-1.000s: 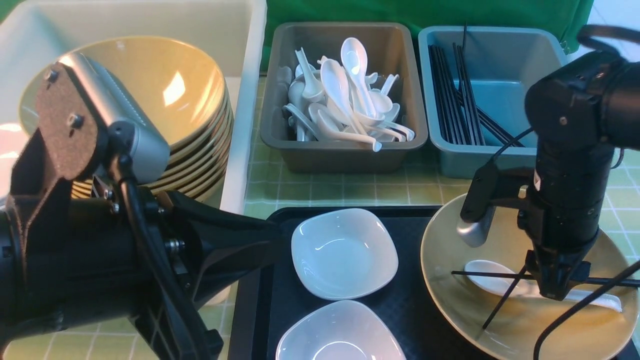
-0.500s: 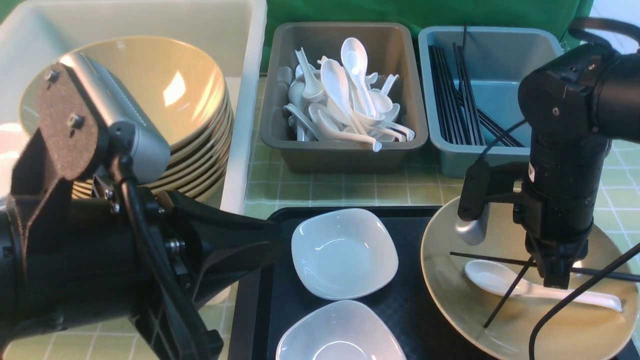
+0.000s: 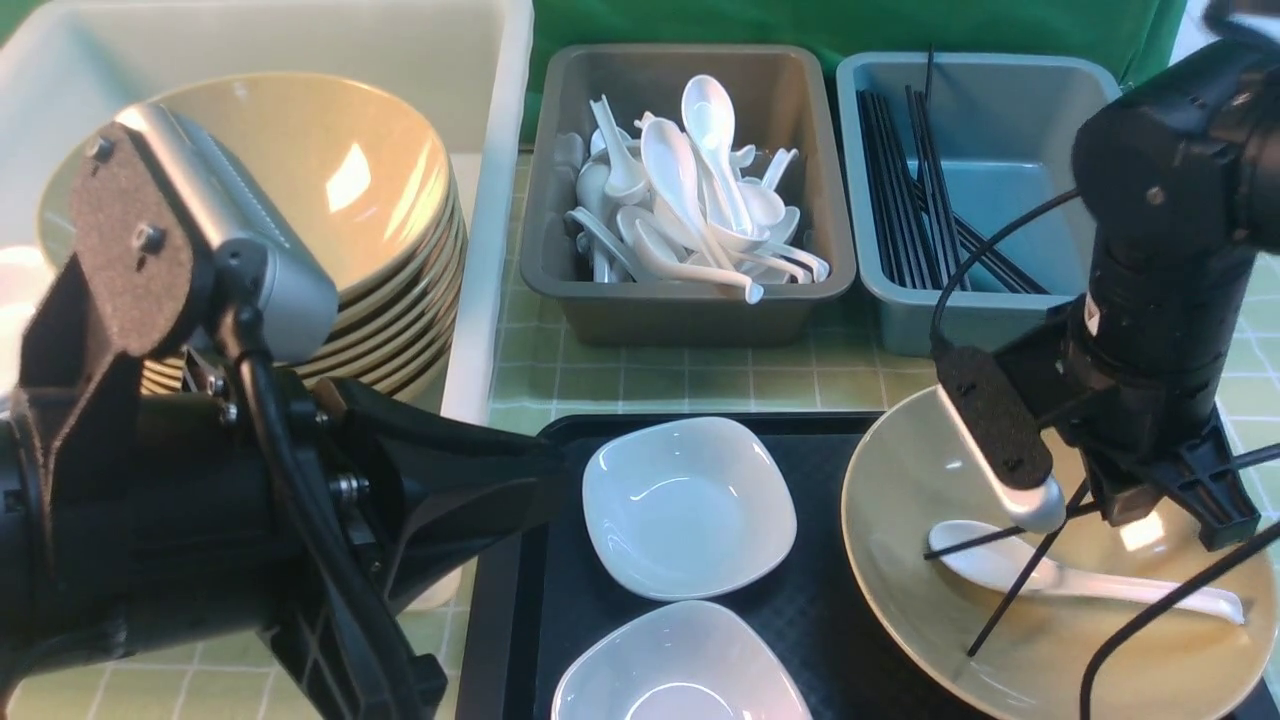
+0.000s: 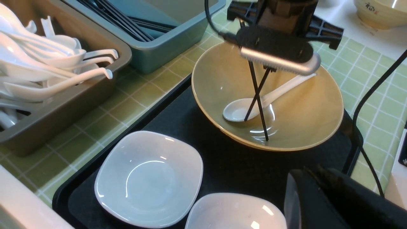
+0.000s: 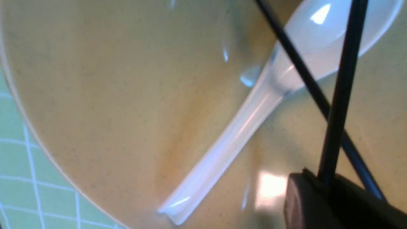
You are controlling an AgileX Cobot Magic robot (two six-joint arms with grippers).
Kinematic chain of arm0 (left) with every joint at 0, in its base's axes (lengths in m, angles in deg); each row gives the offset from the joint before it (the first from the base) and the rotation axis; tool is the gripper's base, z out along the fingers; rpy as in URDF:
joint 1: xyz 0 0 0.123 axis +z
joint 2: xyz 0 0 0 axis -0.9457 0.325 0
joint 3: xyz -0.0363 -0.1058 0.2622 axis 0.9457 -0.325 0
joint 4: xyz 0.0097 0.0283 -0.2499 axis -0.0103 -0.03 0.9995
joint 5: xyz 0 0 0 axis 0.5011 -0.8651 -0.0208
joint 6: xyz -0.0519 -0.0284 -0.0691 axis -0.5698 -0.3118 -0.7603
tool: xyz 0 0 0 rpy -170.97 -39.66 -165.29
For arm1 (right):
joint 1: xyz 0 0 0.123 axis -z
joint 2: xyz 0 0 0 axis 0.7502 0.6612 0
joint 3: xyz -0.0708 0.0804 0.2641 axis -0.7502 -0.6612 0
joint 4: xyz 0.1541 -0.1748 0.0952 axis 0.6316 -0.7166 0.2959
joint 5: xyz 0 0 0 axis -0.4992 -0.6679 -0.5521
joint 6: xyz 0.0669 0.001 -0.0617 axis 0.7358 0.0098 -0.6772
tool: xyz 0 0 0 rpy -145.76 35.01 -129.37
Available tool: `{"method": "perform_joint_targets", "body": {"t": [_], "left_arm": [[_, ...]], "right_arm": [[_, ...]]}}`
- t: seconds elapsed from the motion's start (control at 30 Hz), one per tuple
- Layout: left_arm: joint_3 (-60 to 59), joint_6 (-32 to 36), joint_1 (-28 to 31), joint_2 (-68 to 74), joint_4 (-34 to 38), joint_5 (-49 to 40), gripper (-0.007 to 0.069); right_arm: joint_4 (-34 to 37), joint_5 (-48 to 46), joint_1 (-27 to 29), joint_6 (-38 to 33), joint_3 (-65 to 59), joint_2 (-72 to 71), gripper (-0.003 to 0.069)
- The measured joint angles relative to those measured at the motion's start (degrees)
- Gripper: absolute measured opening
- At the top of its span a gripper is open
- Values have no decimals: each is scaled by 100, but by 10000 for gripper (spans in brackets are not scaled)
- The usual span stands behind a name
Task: On green table put chopsticks spoon bowls plates into blue grey white boxes.
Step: 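Move the grippers toward the tableware on the black tray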
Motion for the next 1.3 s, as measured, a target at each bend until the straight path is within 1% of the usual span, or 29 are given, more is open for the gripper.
{"method": "perform_joint_targets", "body": {"t": [0.03,0.13,0.27,0.3,0.43,0.6,0.63,0.73,0.83,1.07,1.3], "left_arm": [[0,0,0,0,0,18,-1],[0,0,0,0,-4,101,-1],[0,0,0,0,-4,165,-1],[0,0,0,0,-4,165,-1],[0,0,0,0,-4,165,-1],[0,0,0,0,-4,165,-1],[0,0,0,0,-4,165,-1],[0,0,0,0,-4,165,-1],[0,0,0,0,-4,165,-1],[0,0,0,0,-4,165,-1],[0,0,0,0,-4,165,-1]], "right_arm": [[-14,0,0,14,0,32,85],[-47,6,0,180,0,265,129],[-54,47,0,375,0,345,235],[-54,47,0,391,0,345,241],[-59,47,0,418,0,298,349],[-65,47,-2,418,0,129,433],[-65,47,-2,418,0,108,436],[-65,59,-2,418,0,-18,477],[-70,154,-2,439,0,-63,494],[-70,476,-2,546,0,75,519],[-70,503,-2,552,0,370,531]]}}
